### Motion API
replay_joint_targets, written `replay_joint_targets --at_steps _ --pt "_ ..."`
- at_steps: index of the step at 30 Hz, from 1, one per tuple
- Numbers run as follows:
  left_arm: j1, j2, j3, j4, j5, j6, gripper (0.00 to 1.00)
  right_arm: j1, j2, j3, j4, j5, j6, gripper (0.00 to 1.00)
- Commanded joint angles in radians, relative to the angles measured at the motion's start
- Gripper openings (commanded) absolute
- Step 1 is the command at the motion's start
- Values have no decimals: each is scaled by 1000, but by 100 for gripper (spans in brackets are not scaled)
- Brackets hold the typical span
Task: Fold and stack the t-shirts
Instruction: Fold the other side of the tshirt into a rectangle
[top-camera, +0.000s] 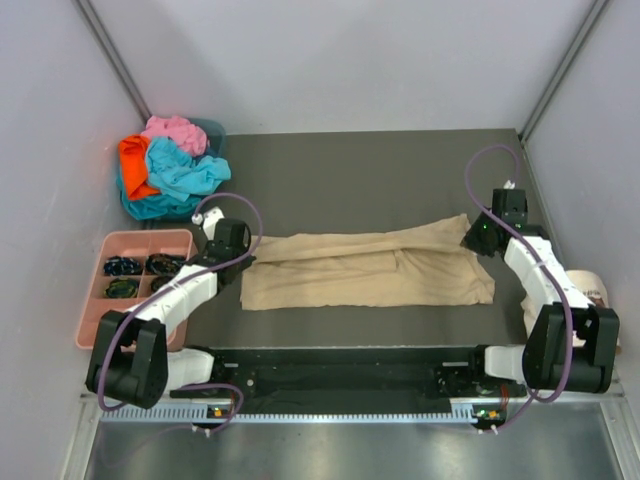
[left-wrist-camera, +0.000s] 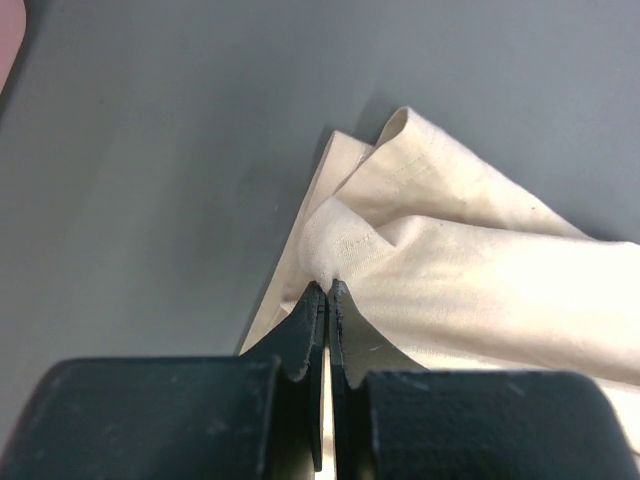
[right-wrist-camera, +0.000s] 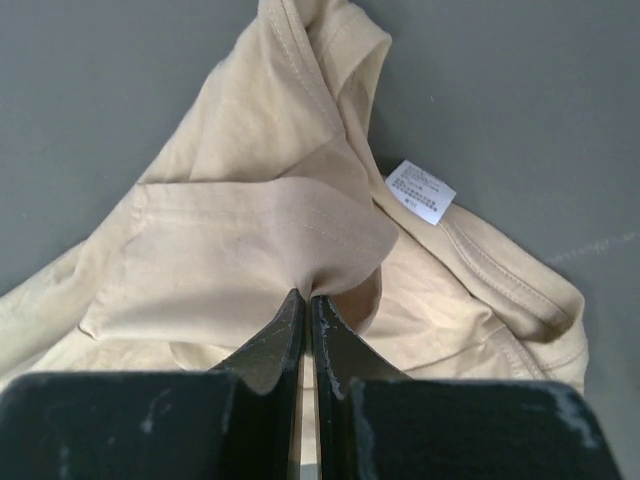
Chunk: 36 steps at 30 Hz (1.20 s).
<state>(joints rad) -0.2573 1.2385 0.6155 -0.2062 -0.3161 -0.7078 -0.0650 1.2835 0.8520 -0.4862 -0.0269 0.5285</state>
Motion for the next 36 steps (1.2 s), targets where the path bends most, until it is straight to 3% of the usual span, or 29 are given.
replay_joint_targets --at_steps 1,36 --pt "-3 -34 -22 -16 -34 -16 0 8 -44 -11 14 21 13 0" --pt "-5 -40 -37 -61 -67 -59 0 8 -116 -54 -22 97 39 0"
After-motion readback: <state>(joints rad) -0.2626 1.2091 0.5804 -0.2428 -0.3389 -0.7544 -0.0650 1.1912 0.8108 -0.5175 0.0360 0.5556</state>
